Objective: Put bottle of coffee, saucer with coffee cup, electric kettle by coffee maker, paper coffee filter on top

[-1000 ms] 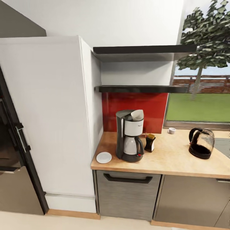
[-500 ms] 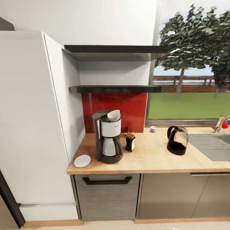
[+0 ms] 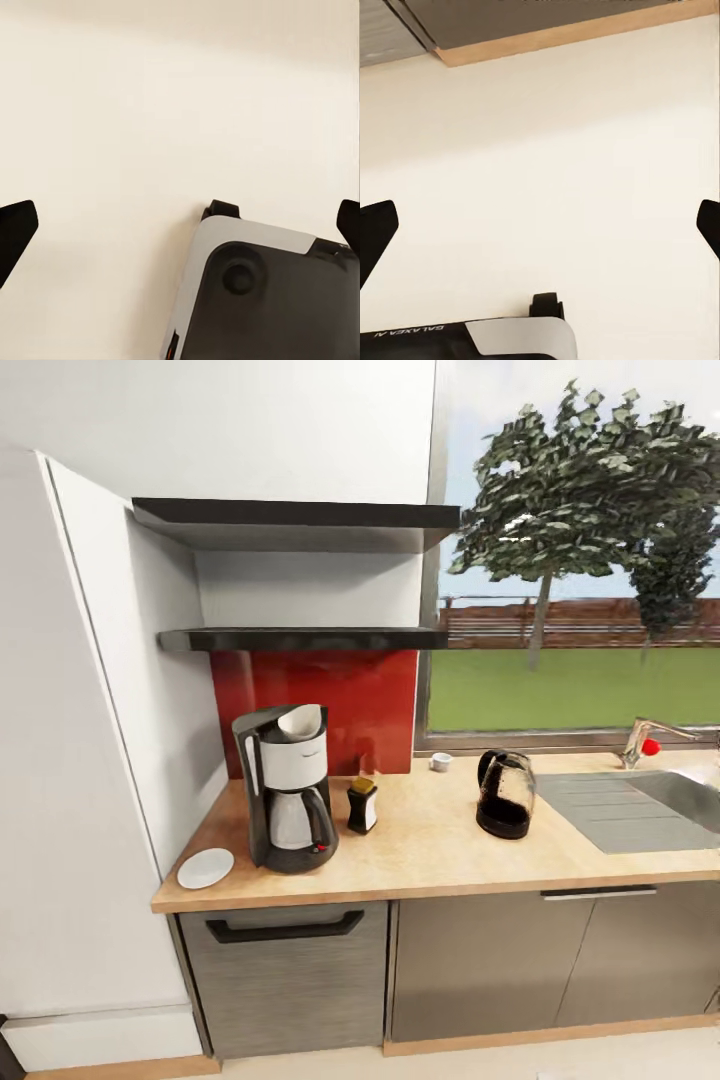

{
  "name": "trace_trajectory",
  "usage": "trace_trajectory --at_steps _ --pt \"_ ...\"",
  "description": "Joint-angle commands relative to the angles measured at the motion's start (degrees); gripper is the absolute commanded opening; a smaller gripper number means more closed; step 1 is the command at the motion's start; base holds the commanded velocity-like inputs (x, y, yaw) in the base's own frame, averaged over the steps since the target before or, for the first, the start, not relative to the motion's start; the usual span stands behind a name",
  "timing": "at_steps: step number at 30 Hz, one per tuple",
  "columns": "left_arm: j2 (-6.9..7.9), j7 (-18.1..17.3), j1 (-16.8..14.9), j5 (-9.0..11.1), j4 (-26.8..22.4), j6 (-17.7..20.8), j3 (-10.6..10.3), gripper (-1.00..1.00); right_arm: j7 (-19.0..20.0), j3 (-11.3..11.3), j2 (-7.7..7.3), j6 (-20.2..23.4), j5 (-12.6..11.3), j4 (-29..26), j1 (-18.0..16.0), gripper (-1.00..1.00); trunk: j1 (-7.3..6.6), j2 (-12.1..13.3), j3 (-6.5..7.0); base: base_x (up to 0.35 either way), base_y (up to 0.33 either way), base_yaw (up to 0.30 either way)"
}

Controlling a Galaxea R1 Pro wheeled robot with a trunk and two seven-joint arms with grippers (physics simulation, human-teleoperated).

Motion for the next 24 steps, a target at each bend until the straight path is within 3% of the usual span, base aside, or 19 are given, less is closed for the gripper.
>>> trace_trajectory --at_steps 1,24 --pt "0.0 -0.2 0.0 0.2 0.1 -0.2 0.4 1.0 0.2 0.5 -0.05 0.0 -0.6 0.0 0.0 1.0 0.02 0.0 -0.02 0.0 -0.274 -0.001" --pt "-0.01 -0.2 0.0 0.2 0.0 -0.2 0.4 1.0 0.2 0.5 -0.05 0.0 -0.8 -0.1 0.0 1.0 0.02 0.0 -0.02 0.0 -0.26 0.0"
